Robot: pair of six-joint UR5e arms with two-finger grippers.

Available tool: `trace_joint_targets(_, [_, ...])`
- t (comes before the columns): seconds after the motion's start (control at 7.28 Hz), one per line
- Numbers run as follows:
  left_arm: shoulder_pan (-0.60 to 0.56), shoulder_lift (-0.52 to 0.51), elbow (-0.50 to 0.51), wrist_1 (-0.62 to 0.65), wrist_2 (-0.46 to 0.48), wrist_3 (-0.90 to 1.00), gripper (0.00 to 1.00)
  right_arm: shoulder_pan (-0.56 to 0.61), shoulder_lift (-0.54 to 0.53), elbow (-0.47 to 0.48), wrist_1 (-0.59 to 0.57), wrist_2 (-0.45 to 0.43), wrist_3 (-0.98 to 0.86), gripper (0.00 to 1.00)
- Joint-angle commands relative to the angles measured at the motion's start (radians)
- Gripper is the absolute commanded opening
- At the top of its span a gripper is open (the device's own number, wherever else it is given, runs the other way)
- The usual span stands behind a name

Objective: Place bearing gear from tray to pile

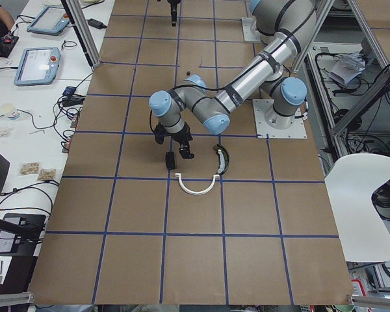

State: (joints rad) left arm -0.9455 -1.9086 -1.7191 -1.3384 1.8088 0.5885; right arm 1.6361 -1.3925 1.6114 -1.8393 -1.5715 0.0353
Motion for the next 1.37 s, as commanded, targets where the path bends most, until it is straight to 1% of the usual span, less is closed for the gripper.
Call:
trace_joint_targets(0.0, [-0.015,0.003,0.007,-0.004,0.006,0.008,0.65,-0.064,-0.139,-0.100,0.300,0.019,-0.031,1.00])
trace_joint_targets(0.14, [-0.015,0.005,0.007,-0.005,0.009,0.008,0.65,-0.071,-0.172,-0.081,0.275,0.021,-0.061,1.00])
trace_joint_targets(0.27, [-0.015,0.011,0.007,-0.010,0.012,0.007,0.77,-0.073,-0.174,-0.062,0.212,0.015,-0.066,1.00])
trace_joint_targets(0.41, [-0.015,0.016,0.007,-0.013,0.012,0.007,0.98,-0.073,-0.177,-0.035,0.175,0.019,-0.055,1.00])
trace_joint_targets(0.55, [-0.015,0.016,0.007,-0.013,0.014,0.008,1.00,-0.077,-0.178,-0.033,0.167,0.019,-0.054,1.00])
trace_joint_targets(0.69, [-0.015,0.014,0.007,-0.012,0.026,0.011,1.00,-0.078,-0.180,-0.041,0.167,0.021,-0.054,1.00])
trace_joint_targets(0.82, [-0.012,0.014,0.007,-0.012,0.021,0.025,0.72,-0.074,-0.178,-0.039,0.164,0.022,-0.052,1.00])
trace_joint_targets(0.96, [-0.012,0.014,0.007,-0.012,0.026,0.025,0.74,-0.079,-0.180,-0.039,0.141,0.019,-0.052,1.00])
trace_joint_targets(1.1, [-0.012,0.014,0.009,-0.012,0.023,0.030,0.53,-0.079,-0.180,-0.039,0.135,0.019,-0.054,1.00])
trace_joint_targets(1.24, [-0.012,0.014,0.009,-0.010,0.023,0.030,0.53,-0.079,-0.180,-0.038,0.134,0.019,-0.054,1.00])
